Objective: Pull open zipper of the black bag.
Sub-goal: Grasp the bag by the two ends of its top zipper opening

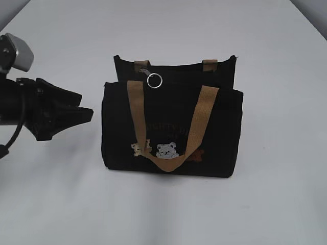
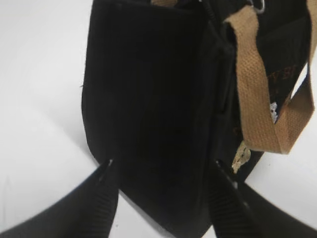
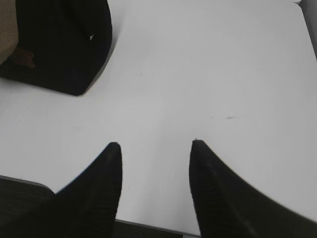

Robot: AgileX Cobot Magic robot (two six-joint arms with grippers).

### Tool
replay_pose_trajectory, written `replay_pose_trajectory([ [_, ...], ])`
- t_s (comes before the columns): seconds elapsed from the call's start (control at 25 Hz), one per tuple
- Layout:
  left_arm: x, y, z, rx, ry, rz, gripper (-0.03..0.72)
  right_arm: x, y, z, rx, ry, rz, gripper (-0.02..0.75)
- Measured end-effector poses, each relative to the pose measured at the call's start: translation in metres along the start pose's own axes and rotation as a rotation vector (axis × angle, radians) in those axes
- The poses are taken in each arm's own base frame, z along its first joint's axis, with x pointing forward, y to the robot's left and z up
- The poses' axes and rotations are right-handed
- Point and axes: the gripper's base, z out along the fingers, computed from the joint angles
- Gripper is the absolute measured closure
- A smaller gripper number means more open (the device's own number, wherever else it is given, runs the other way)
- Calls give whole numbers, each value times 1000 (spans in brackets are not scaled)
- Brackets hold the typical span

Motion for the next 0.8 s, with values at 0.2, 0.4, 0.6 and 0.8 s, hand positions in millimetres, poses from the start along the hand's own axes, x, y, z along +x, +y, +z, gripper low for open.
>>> replay_pose_trajectory([
  [0.2, -1, -5, 7, 68, -48, 92, 232, -1, 3, 0, -37, -8, 19, 383],
  [0.4, 1, -17, 25, 132, -32, 209, 232, -6, 5, 7, -75, 42, 26, 383],
  [0.6, -7, -17, 53, 177, -24, 266, 252, -41, 10, 31, -218, 17, -100, 383],
  [0.8, -18, -9, 71, 162, -13, 253, 552, -86, 13, 92, -397, -67, -147, 383],
])
